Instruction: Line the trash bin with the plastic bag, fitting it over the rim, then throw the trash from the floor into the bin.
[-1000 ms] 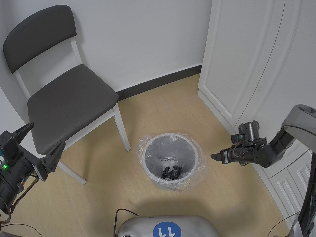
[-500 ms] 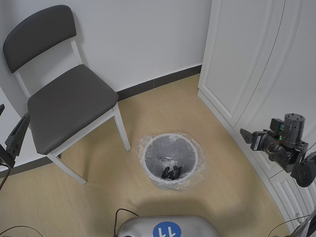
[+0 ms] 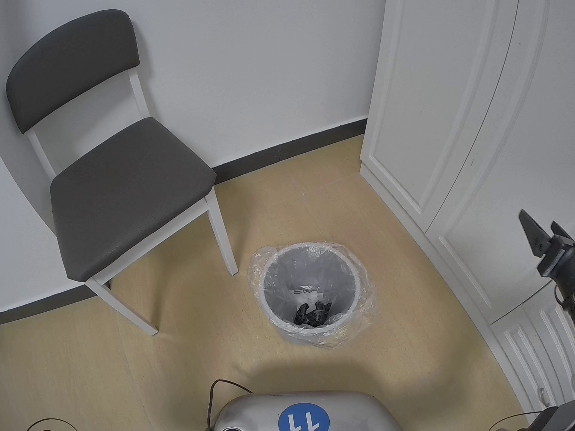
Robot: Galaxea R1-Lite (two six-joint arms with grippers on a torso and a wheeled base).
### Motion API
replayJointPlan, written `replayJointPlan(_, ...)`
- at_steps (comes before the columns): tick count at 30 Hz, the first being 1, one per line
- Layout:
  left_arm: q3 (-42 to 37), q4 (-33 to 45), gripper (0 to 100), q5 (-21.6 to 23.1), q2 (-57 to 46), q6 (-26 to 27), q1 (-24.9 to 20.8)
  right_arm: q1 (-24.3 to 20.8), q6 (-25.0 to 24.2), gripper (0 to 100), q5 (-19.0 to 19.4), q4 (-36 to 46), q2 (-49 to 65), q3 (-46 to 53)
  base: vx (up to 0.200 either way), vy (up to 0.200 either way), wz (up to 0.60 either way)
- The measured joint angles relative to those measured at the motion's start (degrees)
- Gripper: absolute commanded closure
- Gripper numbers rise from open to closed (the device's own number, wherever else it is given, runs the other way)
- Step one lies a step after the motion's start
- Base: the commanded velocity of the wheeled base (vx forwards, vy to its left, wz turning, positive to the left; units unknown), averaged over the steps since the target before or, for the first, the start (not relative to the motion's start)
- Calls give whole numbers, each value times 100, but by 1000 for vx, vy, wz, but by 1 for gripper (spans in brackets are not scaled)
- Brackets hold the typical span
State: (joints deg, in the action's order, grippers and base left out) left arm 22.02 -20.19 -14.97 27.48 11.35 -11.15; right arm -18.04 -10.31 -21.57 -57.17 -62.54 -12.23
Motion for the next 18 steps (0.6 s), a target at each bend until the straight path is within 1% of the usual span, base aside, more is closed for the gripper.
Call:
replayJointPlan(3,11,84,0,0,-215,-5,217,13,33,0,-169,279,662,176,0,0,0)
replayJointPlan(8,30,148,0,-2,-483,-51,422,127,77,0,-433,1226,1888,346,0,0,0)
replayJointPlan(10,28,190,0,0,-568,-77,466,333,101,0,-484,1686,2400,374,0,0,0)
replayJointPlan(13,15,304,0,0,-695,-110,505,791,140,0,-503,2253,3095,385,0,0,0)
replayJointPlan(18,4,569,0,6,-962,-134,529,1378,184,0,-339,3218,4203,380,0,0,0)
